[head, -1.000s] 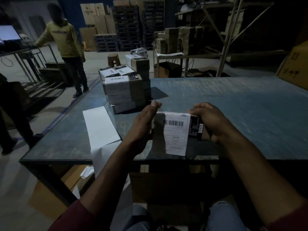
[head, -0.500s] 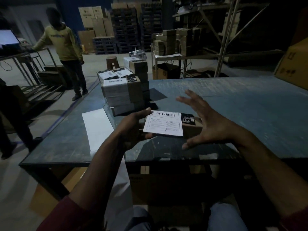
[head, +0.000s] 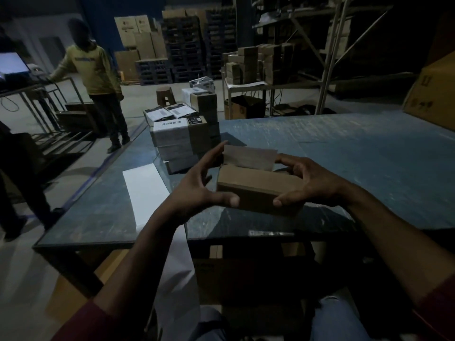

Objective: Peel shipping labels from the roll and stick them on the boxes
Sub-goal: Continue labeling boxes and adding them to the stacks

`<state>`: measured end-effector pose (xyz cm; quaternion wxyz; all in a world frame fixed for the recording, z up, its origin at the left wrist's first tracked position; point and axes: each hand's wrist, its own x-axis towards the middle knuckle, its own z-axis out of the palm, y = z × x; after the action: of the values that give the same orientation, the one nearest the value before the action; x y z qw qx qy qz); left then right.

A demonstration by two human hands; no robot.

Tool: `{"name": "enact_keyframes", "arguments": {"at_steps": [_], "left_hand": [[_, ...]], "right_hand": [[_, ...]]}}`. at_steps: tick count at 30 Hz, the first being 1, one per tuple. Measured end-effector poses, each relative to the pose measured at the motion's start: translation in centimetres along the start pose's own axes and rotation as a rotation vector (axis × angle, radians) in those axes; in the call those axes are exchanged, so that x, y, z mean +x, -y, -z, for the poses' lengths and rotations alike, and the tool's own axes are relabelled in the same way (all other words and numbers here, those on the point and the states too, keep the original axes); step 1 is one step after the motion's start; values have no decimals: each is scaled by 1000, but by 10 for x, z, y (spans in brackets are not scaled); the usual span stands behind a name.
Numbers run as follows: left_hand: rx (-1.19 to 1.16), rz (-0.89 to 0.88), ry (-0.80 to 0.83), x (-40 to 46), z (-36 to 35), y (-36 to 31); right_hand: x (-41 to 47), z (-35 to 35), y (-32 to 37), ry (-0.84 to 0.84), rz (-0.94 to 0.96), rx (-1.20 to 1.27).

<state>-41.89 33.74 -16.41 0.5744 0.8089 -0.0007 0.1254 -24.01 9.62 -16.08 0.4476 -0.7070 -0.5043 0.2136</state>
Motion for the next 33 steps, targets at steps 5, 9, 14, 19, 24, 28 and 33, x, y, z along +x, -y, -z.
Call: {"name": "enact_keyframes", "arguments": {"at_steps": [5, 9, 14, 19, 24, 28, 33], "left_hand": [[83, -150, -49, 3, -10, -9], [132, -237, -101, 1, -10, -4], [159, -312, -120, -1, -10, -3], [185, -320, -128, -3, -9, -5], [121, -325, -116, -9, -6, -5], [34, -294, -119, -12, -9, 2], [-29, -324, -136, -11, -11, 10]], "right_hand": [[1, -1, 2, 110, -22, 176], [-3, -2, 2, 73, 47, 91], [-6, -3, 7, 8, 166, -114], [-10, -15, 15, -43, 332, -302], [-11, -26, 6, -81, 486, -291], [-16, -27, -7, -182, 517, -175], [-19, -26, -7, -306, 509, -192]]}}
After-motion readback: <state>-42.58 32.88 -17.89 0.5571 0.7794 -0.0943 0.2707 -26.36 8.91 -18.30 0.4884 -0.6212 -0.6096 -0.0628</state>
